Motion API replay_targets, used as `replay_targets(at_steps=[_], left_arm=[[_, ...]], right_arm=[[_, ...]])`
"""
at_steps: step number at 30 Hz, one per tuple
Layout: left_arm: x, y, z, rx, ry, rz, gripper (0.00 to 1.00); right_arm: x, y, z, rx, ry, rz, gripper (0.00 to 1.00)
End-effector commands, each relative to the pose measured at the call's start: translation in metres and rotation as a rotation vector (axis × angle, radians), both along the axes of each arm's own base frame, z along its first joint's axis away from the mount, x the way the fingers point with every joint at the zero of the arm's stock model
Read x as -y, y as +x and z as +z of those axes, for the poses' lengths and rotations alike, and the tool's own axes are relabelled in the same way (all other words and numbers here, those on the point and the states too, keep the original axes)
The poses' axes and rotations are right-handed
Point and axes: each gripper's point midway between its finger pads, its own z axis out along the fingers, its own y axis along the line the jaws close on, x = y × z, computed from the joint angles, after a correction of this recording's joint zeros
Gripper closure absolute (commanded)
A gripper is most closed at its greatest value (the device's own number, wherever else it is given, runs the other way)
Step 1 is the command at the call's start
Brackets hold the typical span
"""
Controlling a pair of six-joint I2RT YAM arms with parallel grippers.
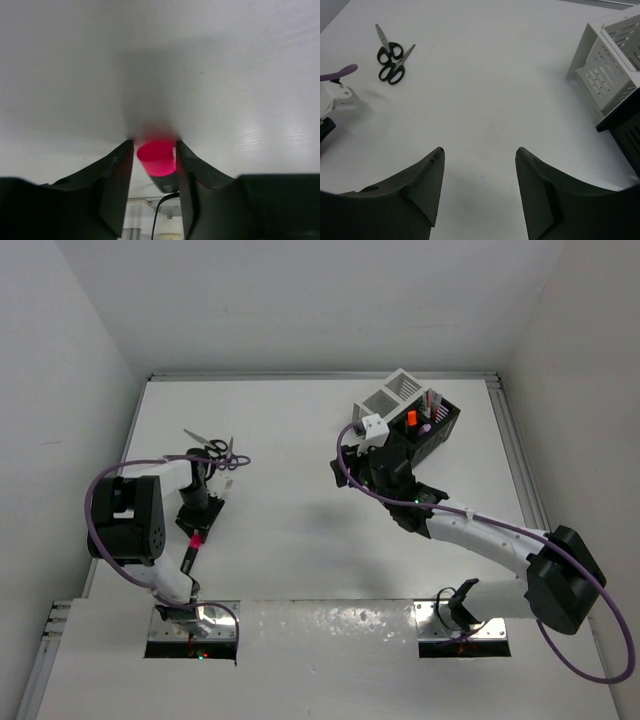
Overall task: Sort the stationery into containers
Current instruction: Pick up the pen from the center of the board.
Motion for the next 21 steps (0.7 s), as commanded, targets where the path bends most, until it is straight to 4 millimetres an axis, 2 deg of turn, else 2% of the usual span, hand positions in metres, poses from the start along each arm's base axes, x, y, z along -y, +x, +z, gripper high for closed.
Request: replay_targets(at_steps=[1, 3, 5, 6, 10, 14, 16, 21], left_arm=[[-0.001, -0.003, -0.009, -0.027, 0.001, 0.002, 0.64], [-0.002, 0.0, -0.003, -0.025, -0.009, 0.01, 0.62], [-0.001, 0.001, 0.005, -0.021, -0.016, 0.013, 0.51], [-0.002, 0.006, 0.011, -0.006, -0.017, 0.016, 0.41], [-0.009, 0.003, 0.024, -0.004, 0.014, -0.006, 0.28], [-0.017, -0.013, 0.024, -0.052, 0.047, -0.038, 0.27], [-0.018, -0.029, 0.02, -0.107, 0.046, -0.046, 0.27], [-0.029, -0.047, 0.008, -0.167, 0.073, -0.038, 0.28]], right_arm=[[0.002, 0.002, 0.018, 0.054, 0.007, -0.013, 0.42], [0.002, 0.003, 0.019, 0.056, 0.0, -0.013, 0.42], [0.003, 0.003, 0.021, 0.061, -0.002, -0.015, 0.42], [0.003, 0.004, 0.02, 0.057, -0.005, -0.015, 0.42], [0.002, 0.003, 0.022, 0.057, -0.011, -0.01, 0.42], [0.005, 0.003, 0.02, 0.054, -0.017, -0.019, 0.42], [0.005, 0.002, 0.021, 0.056, -0.017, -0.017, 0.42], [0.006, 0.003, 0.019, 0.054, -0.027, -0.023, 0.42]])
